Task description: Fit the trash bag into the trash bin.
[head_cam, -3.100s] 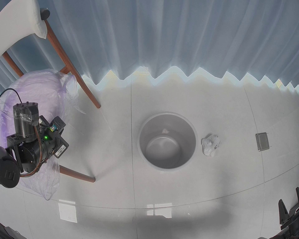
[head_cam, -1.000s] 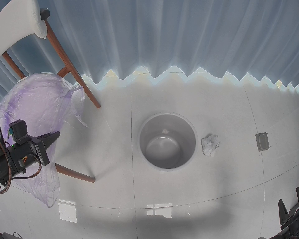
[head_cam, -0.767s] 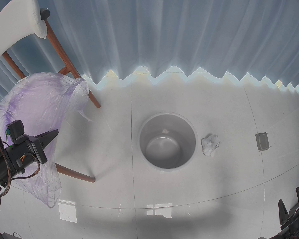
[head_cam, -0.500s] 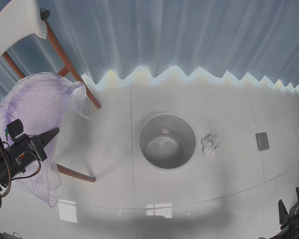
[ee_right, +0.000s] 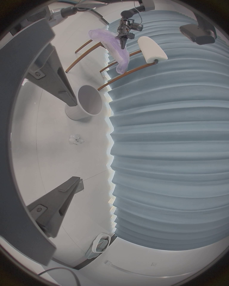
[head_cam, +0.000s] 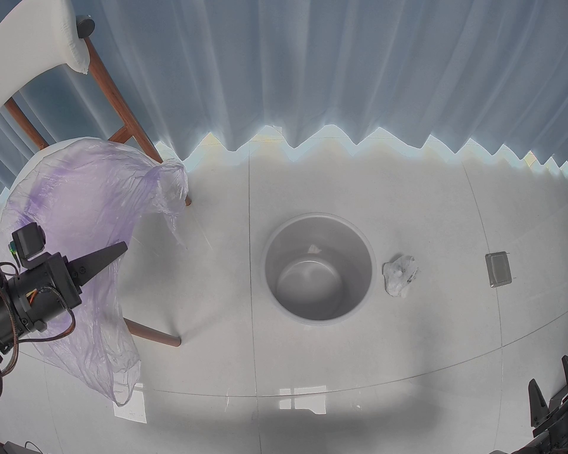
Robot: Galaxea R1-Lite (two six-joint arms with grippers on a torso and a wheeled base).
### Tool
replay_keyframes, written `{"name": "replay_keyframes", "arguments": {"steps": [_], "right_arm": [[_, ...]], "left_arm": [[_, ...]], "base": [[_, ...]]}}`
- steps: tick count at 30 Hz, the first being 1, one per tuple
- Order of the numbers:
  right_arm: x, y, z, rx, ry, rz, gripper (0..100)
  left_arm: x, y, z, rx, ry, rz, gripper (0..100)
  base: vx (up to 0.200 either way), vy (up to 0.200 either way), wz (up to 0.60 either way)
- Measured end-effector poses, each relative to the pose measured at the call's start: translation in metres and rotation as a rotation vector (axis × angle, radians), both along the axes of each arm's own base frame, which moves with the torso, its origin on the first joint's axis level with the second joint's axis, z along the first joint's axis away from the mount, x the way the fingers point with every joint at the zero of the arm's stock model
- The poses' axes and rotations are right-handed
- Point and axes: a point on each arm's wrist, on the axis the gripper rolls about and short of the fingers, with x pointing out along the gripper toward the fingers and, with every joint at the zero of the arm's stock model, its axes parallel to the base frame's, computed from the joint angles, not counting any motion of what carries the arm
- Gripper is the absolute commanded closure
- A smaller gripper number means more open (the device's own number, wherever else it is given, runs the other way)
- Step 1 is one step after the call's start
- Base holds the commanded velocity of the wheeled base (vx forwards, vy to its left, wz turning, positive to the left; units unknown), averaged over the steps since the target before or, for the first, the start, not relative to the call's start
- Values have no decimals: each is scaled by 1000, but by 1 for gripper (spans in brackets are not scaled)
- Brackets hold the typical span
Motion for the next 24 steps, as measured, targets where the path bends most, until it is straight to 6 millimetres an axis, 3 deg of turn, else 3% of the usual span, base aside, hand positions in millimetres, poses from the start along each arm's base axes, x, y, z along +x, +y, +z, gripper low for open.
{"name": "replay_keyframes", "arguments": {"steps": [10, 24], "right_arm": [[0, 0, 0, 0, 0, 0, 0], [0, 0, 0, 0, 0, -1, 0]], "left_arm": [[-1, -4, -2, -17, -9, -188, 100], [-8, -25, -5, -11, -3, -414, 100]], "base": [[0, 0, 0], [0, 0, 0]]}}
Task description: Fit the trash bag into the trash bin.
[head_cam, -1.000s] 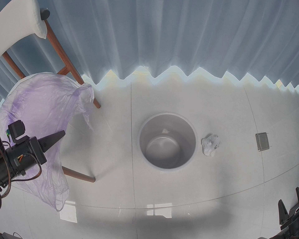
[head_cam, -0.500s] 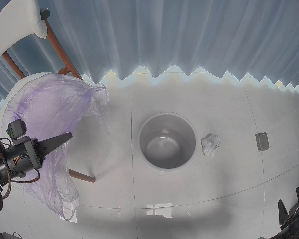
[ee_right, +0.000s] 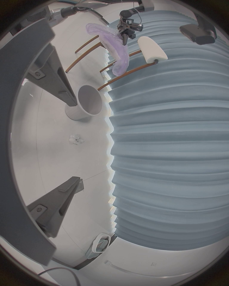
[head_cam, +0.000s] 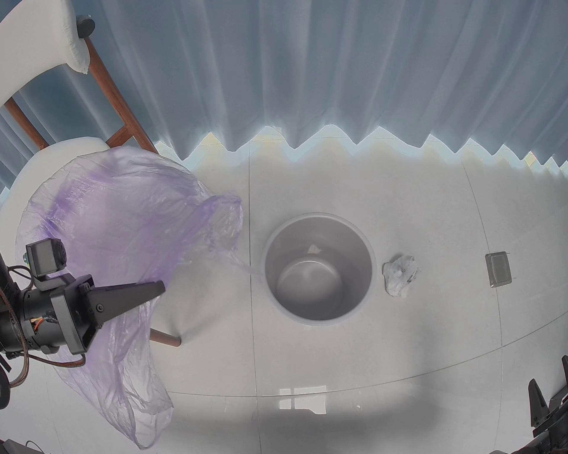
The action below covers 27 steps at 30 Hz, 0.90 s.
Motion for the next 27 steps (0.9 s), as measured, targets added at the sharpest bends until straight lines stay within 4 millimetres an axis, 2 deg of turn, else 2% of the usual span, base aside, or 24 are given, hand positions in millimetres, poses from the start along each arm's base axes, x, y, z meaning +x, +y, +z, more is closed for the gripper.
{"name": "replay_keyframes", "arguments": {"steps": [8, 18, 27], "right_arm": [[0, 0, 0, 0, 0, 0, 0], [0, 0, 0, 0, 0, 0, 0], [0, 0, 0, 0, 0, 0, 0]], "left_arm": [[-4, -20, 4, -10, -34, -123, 100], [10, -40, 18, -29, -76, -197, 100], [16, -59, 22, -33, -76, -267, 100]], "base": [[0, 0, 0], [0, 0, 0], [0, 0, 0]]}}
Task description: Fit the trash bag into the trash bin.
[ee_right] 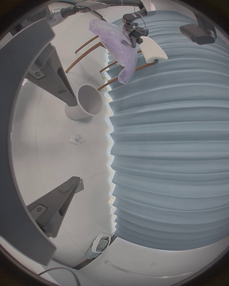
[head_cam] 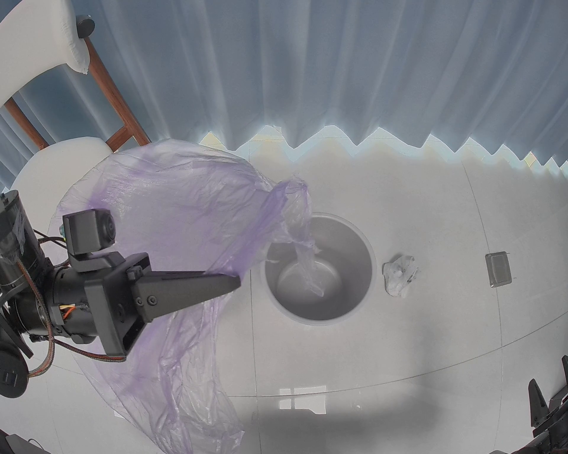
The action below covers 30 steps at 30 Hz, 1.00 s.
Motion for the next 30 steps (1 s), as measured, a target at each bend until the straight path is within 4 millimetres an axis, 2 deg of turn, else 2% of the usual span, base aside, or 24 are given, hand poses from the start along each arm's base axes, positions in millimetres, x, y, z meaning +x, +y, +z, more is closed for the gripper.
{"name": "replay_keyframes", "arguments": {"steps": [30], "right_arm": [[0, 0, 0, 3, 0, -2, 0]], "left_arm": [[44, -49, 23, -36, -54, -84, 100]], "base": [[0, 0, 0]]}}
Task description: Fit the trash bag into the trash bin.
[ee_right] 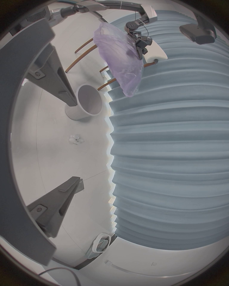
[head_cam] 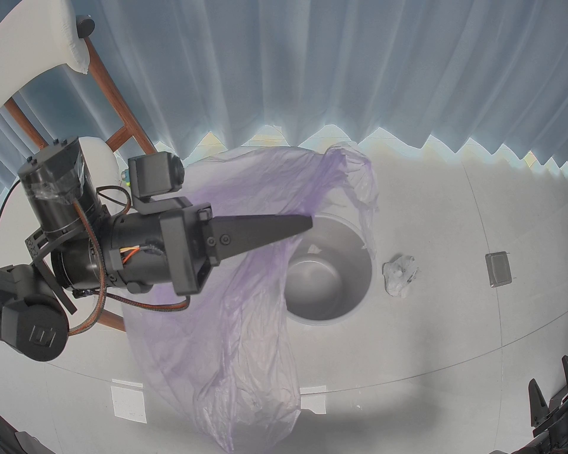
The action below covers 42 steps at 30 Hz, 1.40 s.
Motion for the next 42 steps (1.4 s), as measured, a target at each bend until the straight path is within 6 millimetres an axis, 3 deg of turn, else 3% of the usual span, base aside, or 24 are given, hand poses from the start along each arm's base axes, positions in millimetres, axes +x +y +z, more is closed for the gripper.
{"name": "replay_keyframes", "arguments": {"steps": [22, 42], "right_arm": [[0, 0, 0, 0, 0, 0, 0], [0, 0, 0, 3, 0, -1, 0]], "left_arm": [[13, -8, 1, -5, -8, 1, 100], [24, 5, -21, 27, 37, 62, 100]], "base": [[0, 0, 0], [0, 0, 0]]}}
